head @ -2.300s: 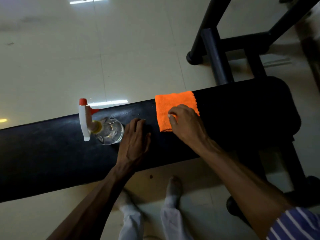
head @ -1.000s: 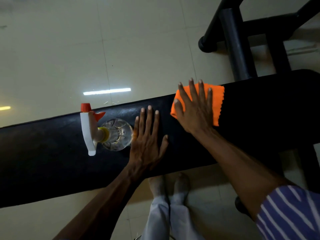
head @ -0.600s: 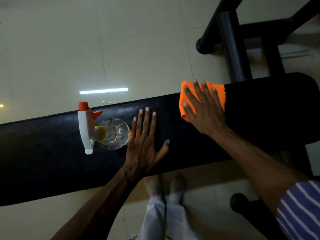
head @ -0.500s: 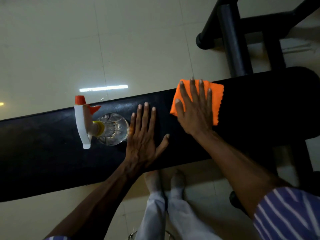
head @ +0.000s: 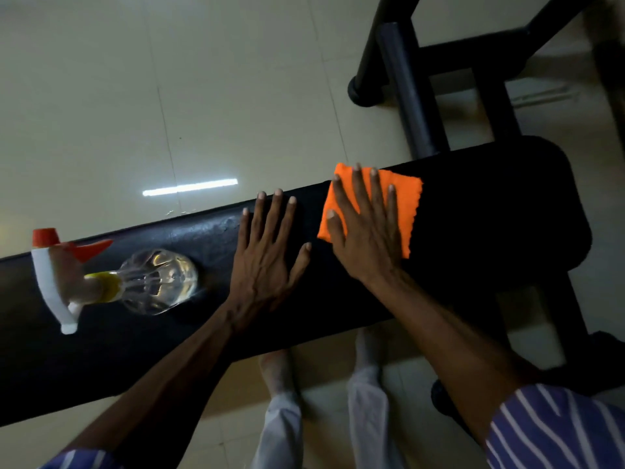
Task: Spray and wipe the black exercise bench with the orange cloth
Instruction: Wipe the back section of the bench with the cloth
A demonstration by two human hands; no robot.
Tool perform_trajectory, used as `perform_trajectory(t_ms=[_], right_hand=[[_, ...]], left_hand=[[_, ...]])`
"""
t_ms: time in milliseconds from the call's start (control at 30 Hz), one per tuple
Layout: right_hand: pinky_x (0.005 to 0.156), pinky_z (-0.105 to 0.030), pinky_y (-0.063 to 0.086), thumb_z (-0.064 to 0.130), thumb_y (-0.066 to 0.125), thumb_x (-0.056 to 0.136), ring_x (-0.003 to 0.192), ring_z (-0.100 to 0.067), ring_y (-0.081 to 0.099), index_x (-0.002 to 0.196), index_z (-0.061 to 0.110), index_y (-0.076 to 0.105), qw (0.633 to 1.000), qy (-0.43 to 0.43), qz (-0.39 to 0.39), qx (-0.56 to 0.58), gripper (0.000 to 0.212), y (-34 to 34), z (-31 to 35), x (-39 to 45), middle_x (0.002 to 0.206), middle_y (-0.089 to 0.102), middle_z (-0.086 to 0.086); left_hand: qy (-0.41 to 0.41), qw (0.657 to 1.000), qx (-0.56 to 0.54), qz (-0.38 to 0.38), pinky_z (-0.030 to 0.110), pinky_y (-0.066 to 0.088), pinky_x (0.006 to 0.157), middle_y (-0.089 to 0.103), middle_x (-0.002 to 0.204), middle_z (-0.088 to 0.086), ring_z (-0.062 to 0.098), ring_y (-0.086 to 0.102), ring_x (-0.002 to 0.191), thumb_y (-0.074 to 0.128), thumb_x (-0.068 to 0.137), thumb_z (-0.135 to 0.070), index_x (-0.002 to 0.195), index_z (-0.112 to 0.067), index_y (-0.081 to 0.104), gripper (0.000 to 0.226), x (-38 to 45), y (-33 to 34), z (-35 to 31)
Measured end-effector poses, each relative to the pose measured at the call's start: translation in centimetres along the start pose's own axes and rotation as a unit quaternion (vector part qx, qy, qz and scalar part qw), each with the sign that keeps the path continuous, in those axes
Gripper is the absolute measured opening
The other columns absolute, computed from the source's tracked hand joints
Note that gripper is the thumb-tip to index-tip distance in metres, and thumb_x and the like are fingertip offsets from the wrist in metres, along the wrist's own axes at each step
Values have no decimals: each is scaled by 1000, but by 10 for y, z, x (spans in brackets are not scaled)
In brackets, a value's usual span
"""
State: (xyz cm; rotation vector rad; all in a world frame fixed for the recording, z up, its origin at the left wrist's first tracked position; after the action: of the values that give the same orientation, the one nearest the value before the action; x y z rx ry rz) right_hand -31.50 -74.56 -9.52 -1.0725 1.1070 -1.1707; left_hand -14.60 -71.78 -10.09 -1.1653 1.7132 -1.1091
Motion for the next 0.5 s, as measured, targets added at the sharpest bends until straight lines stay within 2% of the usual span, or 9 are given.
perform_trajectory(t_ms=[67,133,200,267,333,400,433,500], right_hand=[[134,-57,9,48,28,112,167,-29,4,170,29,18,996,-93,16,-7,62,2,-5,-13,180,10,-5],[134,-53,10,48,28,113,167,-26,6,170,31,18,989,-142,29,-17,60,-3,-33,-15,180,11,-3],[134,-53,11,48,29,113,167,-26,9,169,31,22,992,-122,35,-18,59,-13,-68,-4,179,14,-2],[134,-55,9,46,30,112,166,-29,12,168,28,27,998,-51,27,-8,59,-22,-98,19,178,18,-5],[134,-55,5,45,32,110,166,-32,13,166,26,32,999,31,23,5,59,-24,-101,40,178,20,-7],[134,-55,2,45,33,109,166,-34,11,165,26,35,997,72,14,19,60,-21,-83,41,177,21,-9],[134,-55,1,45,33,109,166,-35,11,165,26,35,998,60,9,26,59,-19,-72,34,177,21,-9],[134,-57,4,46,31,111,167,-32,8,167,26,29,999,-23,11,24,59,-16,-59,11,178,17,-7]], left_hand=[[7,1000,2,7,52,3,132,7,175,9,30,1,163,39,104,-51,166,-15,19,74,7,3,-10],[18,1000,7,13,52,3,132,7,176,9,29,0,163,38,105,-50,166,-17,20,72,14,6,-21],[19,1000,10,15,51,2,132,6,176,7,29,-1,163,37,106,-50,166,-19,19,70,21,8,-31],[17,1000,6,14,50,0,133,4,176,5,27,-3,163,35,107,-49,167,-20,16,70,28,11,-39],[16,1000,3,9,48,0,133,3,176,5,26,-4,163,34,107,-49,167,-20,16,69,35,14,-45],[12,1000,0,7,48,1,133,6,176,5,27,-2,163,34,107,-49,166,-18,18,69,39,16,-51],[10,1000,-4,8,49,2,133,7,176,6,28,-1,163,34,106,-49,166,-17,19,69,41,16,-54],[13,1000,-12,10,51,5,132,10,175,8,29,1,163,33,105,-50,166,-16,22,70,44,16,-60]])
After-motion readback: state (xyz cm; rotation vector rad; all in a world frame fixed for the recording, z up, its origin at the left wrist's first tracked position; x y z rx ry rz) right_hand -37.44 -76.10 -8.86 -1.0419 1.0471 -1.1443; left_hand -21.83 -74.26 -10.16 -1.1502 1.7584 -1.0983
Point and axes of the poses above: each hand's wrist, its own x-axis towards the middle knuckle, its own y-axis out of the palm, z = x × y, the point moved 8 cm from there along x, towards the middle knuckle
